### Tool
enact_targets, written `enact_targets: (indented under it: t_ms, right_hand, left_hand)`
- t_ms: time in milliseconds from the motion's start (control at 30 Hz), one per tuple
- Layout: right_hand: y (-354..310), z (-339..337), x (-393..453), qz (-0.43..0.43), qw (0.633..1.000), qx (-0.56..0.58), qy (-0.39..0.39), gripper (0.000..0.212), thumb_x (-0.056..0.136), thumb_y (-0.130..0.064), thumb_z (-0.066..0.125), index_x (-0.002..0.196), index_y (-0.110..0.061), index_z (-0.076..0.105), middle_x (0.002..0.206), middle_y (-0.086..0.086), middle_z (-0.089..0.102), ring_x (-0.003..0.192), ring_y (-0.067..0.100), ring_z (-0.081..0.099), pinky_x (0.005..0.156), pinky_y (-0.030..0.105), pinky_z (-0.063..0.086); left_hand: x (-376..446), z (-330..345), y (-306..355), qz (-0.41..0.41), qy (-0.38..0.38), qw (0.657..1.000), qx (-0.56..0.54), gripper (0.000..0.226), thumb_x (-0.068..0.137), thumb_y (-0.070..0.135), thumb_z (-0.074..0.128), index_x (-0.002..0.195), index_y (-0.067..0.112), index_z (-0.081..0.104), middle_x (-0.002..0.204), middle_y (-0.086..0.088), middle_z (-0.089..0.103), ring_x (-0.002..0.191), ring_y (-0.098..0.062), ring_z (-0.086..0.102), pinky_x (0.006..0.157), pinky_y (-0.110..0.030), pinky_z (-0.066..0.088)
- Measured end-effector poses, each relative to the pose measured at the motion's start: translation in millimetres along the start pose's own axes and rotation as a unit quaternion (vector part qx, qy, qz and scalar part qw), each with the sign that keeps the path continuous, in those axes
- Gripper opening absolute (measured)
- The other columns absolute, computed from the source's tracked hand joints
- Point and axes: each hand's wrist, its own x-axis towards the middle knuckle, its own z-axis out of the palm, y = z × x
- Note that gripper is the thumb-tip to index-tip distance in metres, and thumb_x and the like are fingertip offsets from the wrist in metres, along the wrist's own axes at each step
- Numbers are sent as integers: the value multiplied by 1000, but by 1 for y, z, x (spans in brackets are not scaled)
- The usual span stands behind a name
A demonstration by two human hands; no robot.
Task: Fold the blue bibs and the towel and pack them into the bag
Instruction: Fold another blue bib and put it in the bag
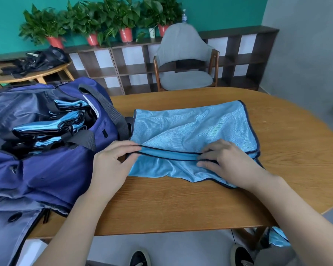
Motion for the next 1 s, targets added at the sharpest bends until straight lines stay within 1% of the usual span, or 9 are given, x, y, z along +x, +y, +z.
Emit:
enact_targets:
  t_ms: [133, 267, 467, 567, 667, 733, 833, 900, 1000]
  right_hand:
    - [-1, -3, -12, 14, 998, -59, -21, 82, 88, -78, 18, 129, -27, 68, 132, -11, 57, 126, 14, 44, 105, 34, 33]
    - [1, -8, -20, 15, 998, -27, 49, 61, 94, -64, 43, 121, -17, 73, 123, -9, 58, 115, 14, 51, 104, 39, 43]
    - [6, -25, -32, 31, 991, 82, 102, 46, 87, -54, 65, 116, -20, 75, 116, -15, 58, 110, 1, 57, 97, 13, 43]
    - [20, -21, -34, 14, 989, 54, 135, 19, 92, -24, 72, 107, -17, 79, 112, -12, 60, 101, 5, 63, 93, 10, 44]
    - [36, -17, -35, 12, 992, 9, 123, 29, 87, 7, 70, 105, -14, 80, 114, -5, 63, 102, 9, 62, 96, 3, 36]
    - [44, -16, -36, 2, 993, -21, 116, 34, 83, 12, 70, 102, -14, 80, 113, -1, 67, 105, 15, 61, 97, 14, 38]
    - [54, -20, -41, 20, 991, -60, 116, 36, 81, 10, 72, 100, -19, 80, 109, -3, 71, 102, 24, 65, 90, 36, 41]
    - [56, -26, -48, 36, 992, -43, 114, 29, 86, -2, 72, 103, -24, 80, 108, -12, 68, 105, 18, 62, 92, 41, 44]
    - [53, -35, -56, 62, 994, 57, 72, 23, 88, -40, 72, 109, -31, 77, 111, -27, 59, 111, -2, 55, 99, 21, 40]
  left_hand:
    - [-1, -1, 1, 7, -1, 1000, -5, 22, 85, 4, 79, 98, 21, 81, 107, 13, 73, 101, 0, 67, 82, -7, 48]
    - [0, 0, 0, 9, 3, 1000, -2, 20, 84, 5, 79, 98, 20, 82, 106, 12, 73, 101, 0, 67, 91, -9, 47]
    - [-1, 3, -6, -2, -4, 1000, -1, 19, 84, 6, 79, 96, 21, 82, 106, 14, 73, 100, 0, 67, 88, -17, 53]
    - [-2, 2, -7, -2, -1, 1000, 0, 19, 84, 5, 80, 96, 20, 82, 105, 14, 73, 101, 2, 67, 89, -13, 50]
    - [-4, 2, -6, -1, -3, 1000, 8, 21, 84, 2, 78, 95, 18, 82, 104, 14, 73, 101, 5, 66, 87, -8, 48]
    - [-4, 2, -7, 0, 0, 1000, 13, 22, 84, -1, 77, 95, 17, 82, 104, 14, 72, 101, 7, 65, 88, -6, 47]
    - [-3, 0, -10, 8, 15, 1000, 20, 21, 83, -2, 78, 95, 15, 82, 103, 11, 72, 100, 10, 63, 91, -3, 43]
    - [-2, -1, -13, 13, 25, 999, 29, 20, 83, -1, 78, 95, 15, 82, 103, 9, 73, 100, 11, 63, 94, -3, 42]
    - [-1, -2, -17, 13, 29, 999, 40, 20, 83, 0, 78, 95, 16, 81, 103, 8, 73, 100, 8, 63, 96, -5, 42]
